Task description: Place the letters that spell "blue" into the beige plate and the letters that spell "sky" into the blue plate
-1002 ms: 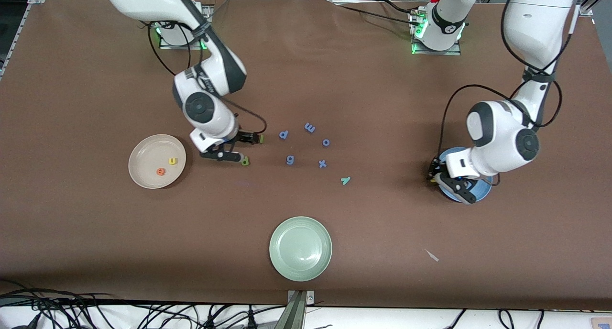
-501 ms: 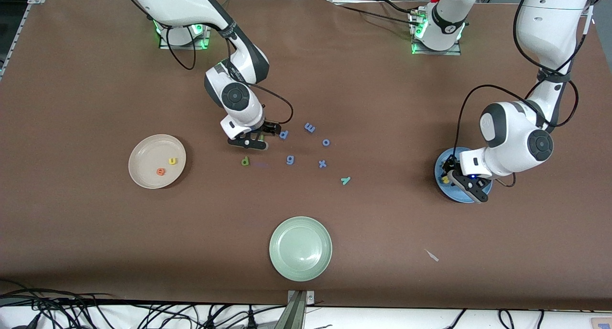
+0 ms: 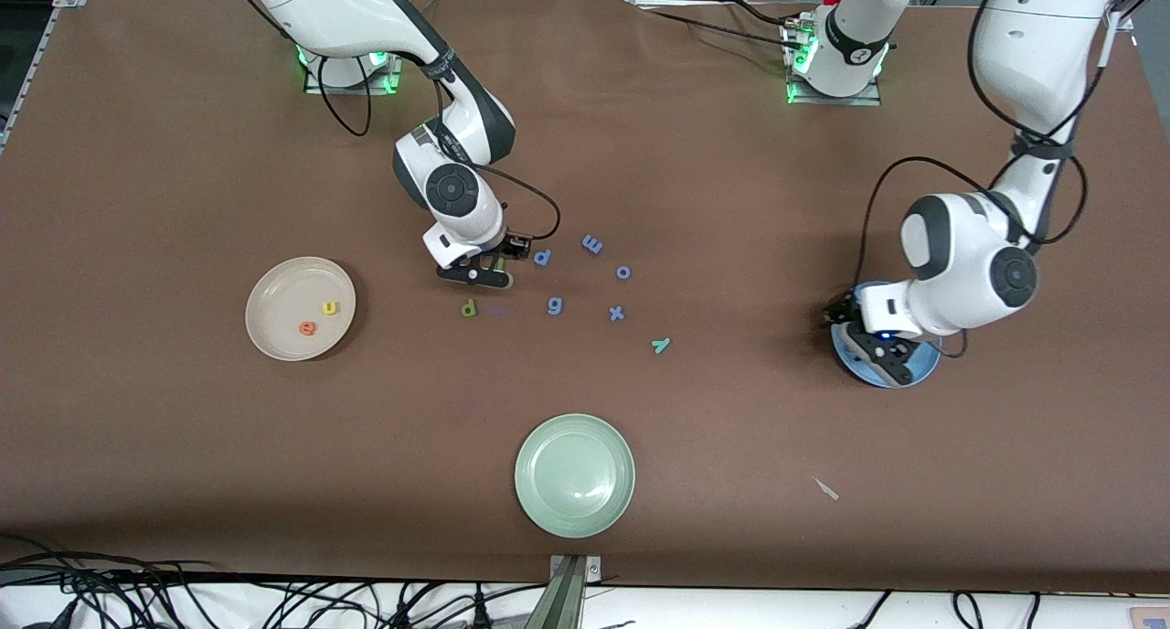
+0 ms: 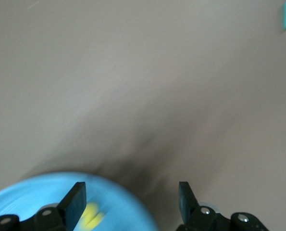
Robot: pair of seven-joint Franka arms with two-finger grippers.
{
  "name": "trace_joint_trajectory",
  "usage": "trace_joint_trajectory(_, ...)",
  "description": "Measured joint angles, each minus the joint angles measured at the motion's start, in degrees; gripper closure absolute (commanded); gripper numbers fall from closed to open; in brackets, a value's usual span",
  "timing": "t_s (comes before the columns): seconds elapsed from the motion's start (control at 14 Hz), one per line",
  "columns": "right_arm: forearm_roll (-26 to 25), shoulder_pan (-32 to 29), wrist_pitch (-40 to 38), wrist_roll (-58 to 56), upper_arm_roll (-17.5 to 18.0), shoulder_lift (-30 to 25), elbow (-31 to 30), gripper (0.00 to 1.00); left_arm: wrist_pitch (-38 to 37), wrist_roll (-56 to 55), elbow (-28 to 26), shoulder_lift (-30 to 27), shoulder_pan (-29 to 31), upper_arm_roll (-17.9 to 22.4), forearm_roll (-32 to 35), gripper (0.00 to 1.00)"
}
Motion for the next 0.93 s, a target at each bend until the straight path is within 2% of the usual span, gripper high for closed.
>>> trace_joint_trajectory(0.14,0.00,-0.01,0.05,0.00,-0.02,-0.10,0.12,1.00,0.05,-1.11,0.38,0.01,-5.57,-0.15,-5.19,0.14)
trace_joint_trajectory(0.29,0.00,-0.01,0.10,0.01,-0.13,-0.10,0.25,1.00,0.43,-5.55,0.93,0.28,-11.90,-0.19,-8.32,0.14)
trace_joint_trajectory(0.57,0.00,-0.07,-0.02,-0.02,-1.54,-0.12,1.57,1.00,3.54,-17.83,4.26,3.10,-21.83,-0.14,-8.70,0.17)
trace_joint_trajectory(0.86,-0.01,-0.21,-8.10,-0.33,-3.09,-0.76,6.84,1.00,6.71,-20.13,9.52,8.13,-25.61,0.26,-8.70,0.16)
trace_joint_trajectory(0.93,-0.01,-0.21,-8.84,-0.34,-3.17,-0.83,7.59,0.95,7.53,-20.10,10.28,9.16,-25.83,0.42,-8.70,0.16)
